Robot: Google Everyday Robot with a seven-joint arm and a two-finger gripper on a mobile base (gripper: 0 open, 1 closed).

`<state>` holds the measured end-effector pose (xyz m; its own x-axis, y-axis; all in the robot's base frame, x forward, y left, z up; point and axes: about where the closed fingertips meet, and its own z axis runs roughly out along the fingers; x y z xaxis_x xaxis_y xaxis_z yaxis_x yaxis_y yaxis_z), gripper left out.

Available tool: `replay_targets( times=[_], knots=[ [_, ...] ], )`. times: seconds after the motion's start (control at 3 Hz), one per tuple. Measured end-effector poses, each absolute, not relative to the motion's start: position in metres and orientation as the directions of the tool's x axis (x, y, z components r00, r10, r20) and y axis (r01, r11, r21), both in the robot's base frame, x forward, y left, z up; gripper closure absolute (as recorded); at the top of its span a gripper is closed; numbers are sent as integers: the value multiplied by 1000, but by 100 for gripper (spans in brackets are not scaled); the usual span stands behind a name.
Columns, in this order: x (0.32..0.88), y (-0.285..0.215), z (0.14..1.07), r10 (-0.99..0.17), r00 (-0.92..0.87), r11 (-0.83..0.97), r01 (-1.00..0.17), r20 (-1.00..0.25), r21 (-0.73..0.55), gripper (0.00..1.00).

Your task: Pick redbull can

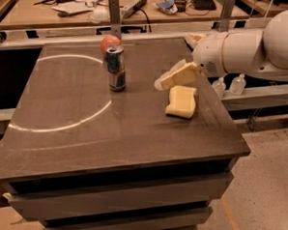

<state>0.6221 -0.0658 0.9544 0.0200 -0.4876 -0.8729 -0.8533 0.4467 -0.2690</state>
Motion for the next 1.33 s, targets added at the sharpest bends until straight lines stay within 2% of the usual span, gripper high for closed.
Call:
replay_targets(
  times=[1.0, 1.33],
  knots=[
    [665, 30, 910, -381, 64, 263, -949, -922, -175, 0],
    [669, 56, 904, -368, 73, 206, -966, -927, -158, 11]
  ],
)
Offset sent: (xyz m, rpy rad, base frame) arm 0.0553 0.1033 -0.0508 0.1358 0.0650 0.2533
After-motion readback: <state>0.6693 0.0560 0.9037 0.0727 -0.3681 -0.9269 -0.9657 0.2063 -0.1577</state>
